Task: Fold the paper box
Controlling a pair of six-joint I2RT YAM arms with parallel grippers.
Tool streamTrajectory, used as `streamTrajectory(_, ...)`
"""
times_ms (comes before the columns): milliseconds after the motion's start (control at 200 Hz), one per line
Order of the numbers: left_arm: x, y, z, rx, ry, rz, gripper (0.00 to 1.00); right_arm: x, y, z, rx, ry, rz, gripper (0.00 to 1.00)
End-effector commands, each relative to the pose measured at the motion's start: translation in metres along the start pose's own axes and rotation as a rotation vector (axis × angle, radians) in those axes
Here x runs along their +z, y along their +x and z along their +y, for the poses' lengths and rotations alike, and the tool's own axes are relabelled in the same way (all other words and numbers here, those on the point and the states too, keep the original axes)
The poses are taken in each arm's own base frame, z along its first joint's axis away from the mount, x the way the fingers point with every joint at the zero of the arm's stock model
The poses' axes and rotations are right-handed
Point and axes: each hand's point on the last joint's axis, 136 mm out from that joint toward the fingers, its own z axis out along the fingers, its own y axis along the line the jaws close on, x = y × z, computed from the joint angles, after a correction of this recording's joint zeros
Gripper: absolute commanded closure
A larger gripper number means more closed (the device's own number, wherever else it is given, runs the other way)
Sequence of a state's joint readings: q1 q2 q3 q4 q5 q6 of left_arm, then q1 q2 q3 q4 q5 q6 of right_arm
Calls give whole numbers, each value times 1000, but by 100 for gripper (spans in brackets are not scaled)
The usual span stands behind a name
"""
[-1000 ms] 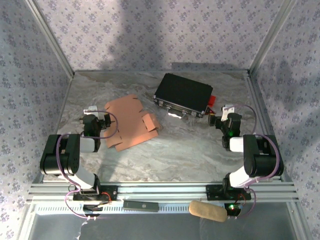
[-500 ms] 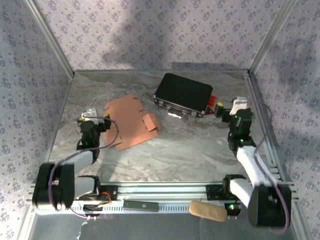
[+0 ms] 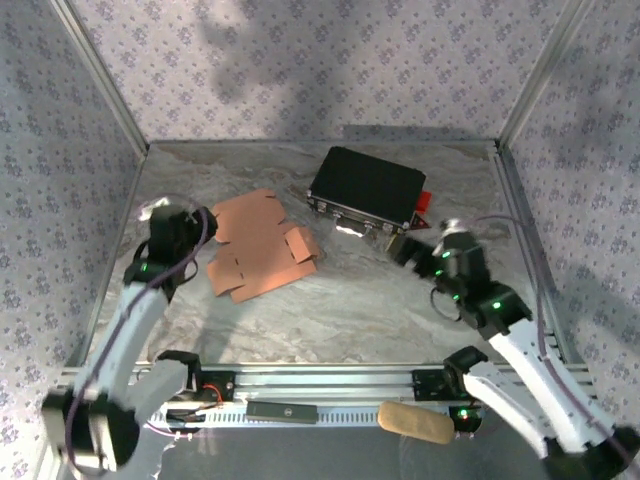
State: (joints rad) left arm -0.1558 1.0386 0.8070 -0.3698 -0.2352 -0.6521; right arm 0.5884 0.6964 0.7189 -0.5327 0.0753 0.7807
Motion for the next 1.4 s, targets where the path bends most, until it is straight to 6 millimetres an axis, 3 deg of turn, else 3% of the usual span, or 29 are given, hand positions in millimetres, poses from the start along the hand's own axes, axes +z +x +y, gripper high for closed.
streamTrajectory(0, 27, 73, 42, 82, -201, 368, 28, 6, 33, 3, -31, 79, -2, 3)
streamTrajectory(95, 48, 83, 51, 81, -242, 409, 30, 26, 66, 30, -112, 64, 58, 3)
streamTrajectory(225, 72, 87, 46, 17, -181, 430, 31, 49, 104, 63, -218, 96, 181, 3)
streamTrajectory(345, 90, 104, 36, 7, -134, 502, 35, 59, 126, 90, -290, 91, 226, 3)
streamTrajectory(420, 94, 116, 29, -15, -89, 529, 37, 65, 133, 95, -283, 82, 240, 2)
streamTrajectory(595, 81, 146, 24, -42, -59, 561, 38, 79, 126, 84, -178, 53, 243, 1)
streamTrajectory(824, 44, 191, 11, -68, -3, 581, 39, 112, 92, 66, 69, -34, 240, 2)
streamTrajectory(984, 11, 186, -15, -96, 143, 550, 39, 136, 78, 61, 212, -74, 260, 4)
streamTrajectory(1104, -6, 160, -10, -51, 126, 487, 39, 149, 86, 75, 266, -102, 289, 6)
streamTrajectory(1179, -2, 148, 1, -54, 98, 473, 39, 157, 99, 85, 290, -112, 316, 7)
streamTrajectory(1289, 20, 145, 8, -74, 98, 533, 40, 168, 117, 100, 341, -147, 342, 10)
streamTrajectory(1399, 38, 147, -5, -1, 137, 595, 49, 177, 137, 110, 384, -158, 373, 13)
